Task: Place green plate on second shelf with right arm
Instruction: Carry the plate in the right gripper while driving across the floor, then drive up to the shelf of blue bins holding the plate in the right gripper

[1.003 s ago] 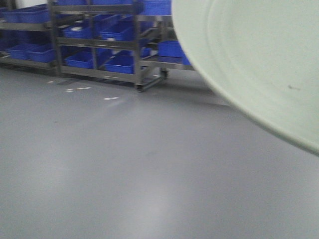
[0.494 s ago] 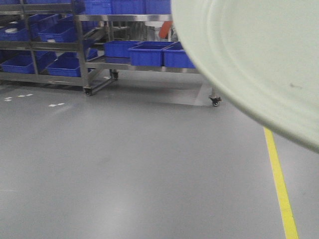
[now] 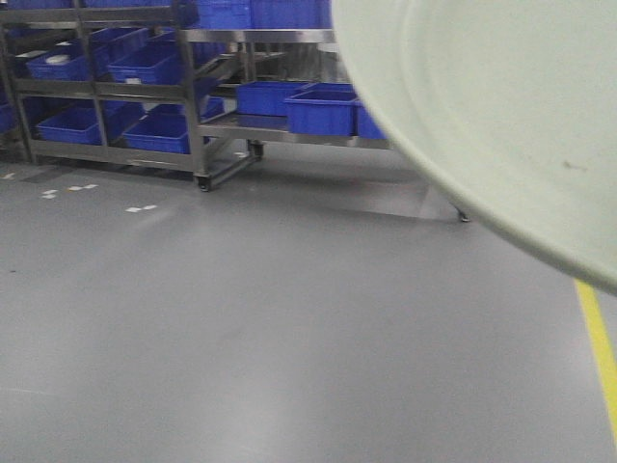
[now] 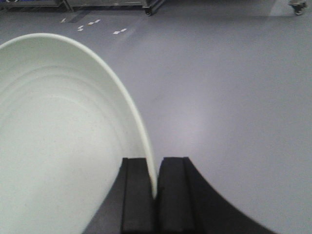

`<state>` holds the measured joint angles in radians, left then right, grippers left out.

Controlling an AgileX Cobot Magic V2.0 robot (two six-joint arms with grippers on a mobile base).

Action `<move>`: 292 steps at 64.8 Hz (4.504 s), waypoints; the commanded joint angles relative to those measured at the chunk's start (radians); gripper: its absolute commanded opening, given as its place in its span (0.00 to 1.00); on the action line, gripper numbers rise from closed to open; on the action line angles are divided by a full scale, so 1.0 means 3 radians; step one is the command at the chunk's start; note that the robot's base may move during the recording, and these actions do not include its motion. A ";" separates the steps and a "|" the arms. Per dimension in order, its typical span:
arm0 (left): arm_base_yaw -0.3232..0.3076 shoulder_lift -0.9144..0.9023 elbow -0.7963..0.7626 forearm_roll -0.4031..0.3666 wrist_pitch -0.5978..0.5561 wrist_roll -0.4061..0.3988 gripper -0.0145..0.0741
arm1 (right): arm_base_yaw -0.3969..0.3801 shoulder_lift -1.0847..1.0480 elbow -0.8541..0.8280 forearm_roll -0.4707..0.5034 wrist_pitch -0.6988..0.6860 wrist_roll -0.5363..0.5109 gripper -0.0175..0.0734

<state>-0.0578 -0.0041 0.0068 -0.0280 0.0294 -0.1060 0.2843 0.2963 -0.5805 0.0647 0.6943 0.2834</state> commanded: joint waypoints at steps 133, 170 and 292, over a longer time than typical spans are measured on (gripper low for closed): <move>-0.0021 -0.0061 0.0136 -0.0027 -0.0291 -0.0011 0.31 | -0.0017 0.0035 -0.0093 0.0009 -0.0375 0.0023 0.24; -0.0021 -0.0061 0.0136 -0.0027 -0.0291 -0.0011 0.31 | -0.0017 0.0035 -0.0093 0.0009 -0.0375 0.0023 0.24; -0.0021 -0.0061 0.0136 -0.0027 -0.0291 -0.0011 0.31 | -0.0017 0.0035 -0.0089 0.0009 -0.0375 0.0023 0.24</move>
<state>-0.0578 -0.0041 0.0068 -0.0280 0.0312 -0.1060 0.2843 0.2963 -0.5805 0.0608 0.6943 0.2876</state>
